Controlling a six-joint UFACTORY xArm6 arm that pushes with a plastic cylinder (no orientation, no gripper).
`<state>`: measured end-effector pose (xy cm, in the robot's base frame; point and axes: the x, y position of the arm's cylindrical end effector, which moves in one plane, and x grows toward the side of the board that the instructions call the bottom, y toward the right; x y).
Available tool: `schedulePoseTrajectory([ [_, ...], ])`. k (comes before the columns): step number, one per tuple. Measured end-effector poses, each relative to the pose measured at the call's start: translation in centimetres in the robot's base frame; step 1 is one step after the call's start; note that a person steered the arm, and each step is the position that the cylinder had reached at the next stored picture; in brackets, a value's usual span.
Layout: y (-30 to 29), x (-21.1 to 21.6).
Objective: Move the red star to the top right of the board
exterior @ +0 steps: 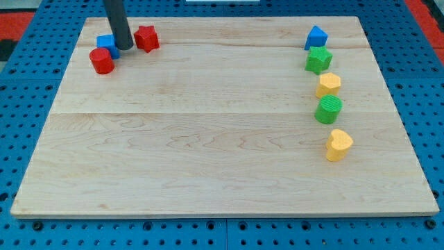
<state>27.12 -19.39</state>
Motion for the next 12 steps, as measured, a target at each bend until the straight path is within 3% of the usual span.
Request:
schedulePoseTrajectory([
  [2, 8.3, -1.1],
  [4, 2.8, -2.7],
  [5, 4.3, -5.0],
  [7, 15.3, -5.3],
  [9, 16.2, -7.5],
  [10, 19.6, -7.5],
  [12, 19.4, -4.6],
])
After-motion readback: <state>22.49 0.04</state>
